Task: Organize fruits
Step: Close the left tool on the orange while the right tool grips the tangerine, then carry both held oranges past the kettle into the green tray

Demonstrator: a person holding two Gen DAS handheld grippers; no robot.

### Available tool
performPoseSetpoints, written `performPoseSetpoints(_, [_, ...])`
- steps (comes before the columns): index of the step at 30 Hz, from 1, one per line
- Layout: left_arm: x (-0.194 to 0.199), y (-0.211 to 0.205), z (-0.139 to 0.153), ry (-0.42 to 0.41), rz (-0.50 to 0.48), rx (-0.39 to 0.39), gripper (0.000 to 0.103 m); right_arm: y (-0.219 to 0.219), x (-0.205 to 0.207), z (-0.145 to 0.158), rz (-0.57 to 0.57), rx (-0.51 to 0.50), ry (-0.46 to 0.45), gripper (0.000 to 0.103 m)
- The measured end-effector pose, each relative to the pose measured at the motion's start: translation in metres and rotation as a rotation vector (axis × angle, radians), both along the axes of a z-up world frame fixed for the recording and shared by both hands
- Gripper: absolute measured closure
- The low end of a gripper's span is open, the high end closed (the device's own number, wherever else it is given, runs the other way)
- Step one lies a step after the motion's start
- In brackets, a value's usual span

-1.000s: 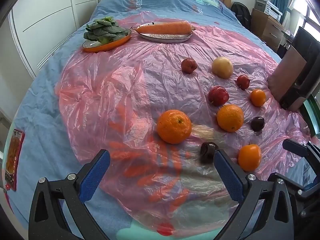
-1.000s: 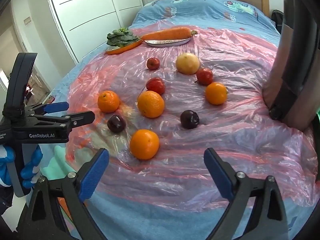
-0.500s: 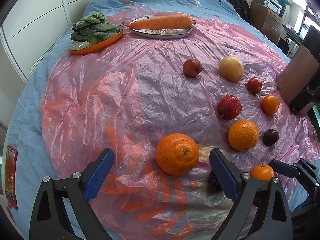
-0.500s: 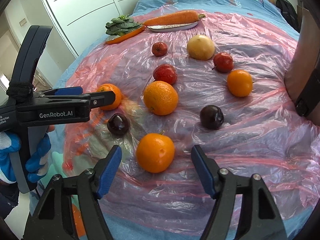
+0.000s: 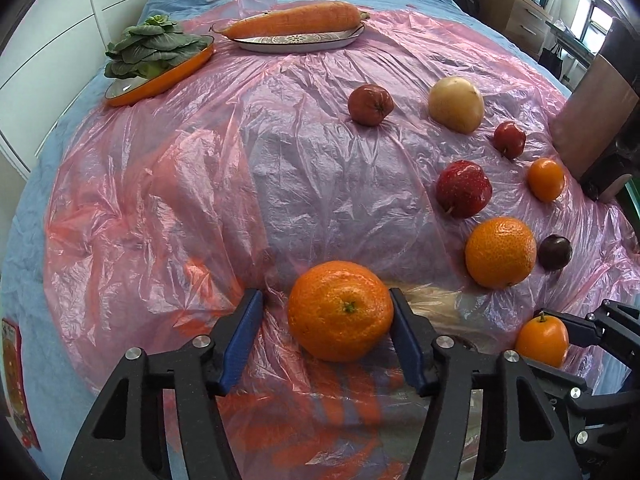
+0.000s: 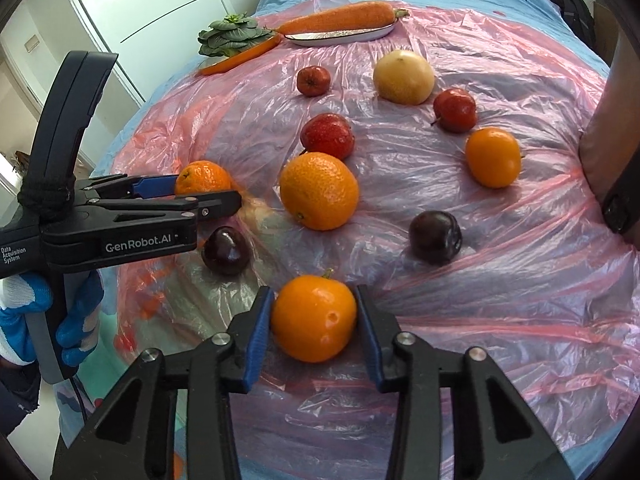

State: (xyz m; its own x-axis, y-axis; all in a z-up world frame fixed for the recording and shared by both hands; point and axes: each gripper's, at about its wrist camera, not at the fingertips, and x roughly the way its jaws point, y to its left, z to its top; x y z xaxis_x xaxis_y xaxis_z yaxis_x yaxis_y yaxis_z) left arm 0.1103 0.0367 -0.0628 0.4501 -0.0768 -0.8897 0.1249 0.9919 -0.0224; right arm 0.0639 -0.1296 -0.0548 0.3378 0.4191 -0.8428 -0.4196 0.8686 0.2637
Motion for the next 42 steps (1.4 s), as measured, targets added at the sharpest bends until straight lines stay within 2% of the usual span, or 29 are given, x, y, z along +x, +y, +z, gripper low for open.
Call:
performPoseSetpoints(2, [0.0,0.0,0.001,0.001,-0.007,-0.004,0.062,0.001,-0.002,-0.001,0.001,-0.003,0.003,0.06])
performPoseSetpoints(9, [-0.002,0.0,0.005,-0.01,-0.009,0.004,0.063,-0.001,-0.001,-0.002,-0.009,-0.003,0.013,0.06])
performPoseSetpoints(21, [-0.021,0.024,0.034,-0.051,0.068,-0.068,0.063,-0.015,-0.006,0.016,-0.075,0.01,0.019,0.061])
performPoseSetpoints(28, [-0.037,0.024,0.053,-0.083,0.09,-0.094,0.063,-0.034,-0.015,0.028,-0.11,0.034,0.013,0.061])
performPoseSetpoints(34, [-0.055,0.006,0.072,-0.108,0.074,-0.113,0.063,-0.056,-0.026,0.041,-0.134,0.049,-0.007,0.061])
performPoseSetpoints(42, [-0.074,-0.037,0.089,-0.103,0.025,-0.193,0.063,-0.106,-0.042,0.054,-0.212,0.079,-0.027,0.061])
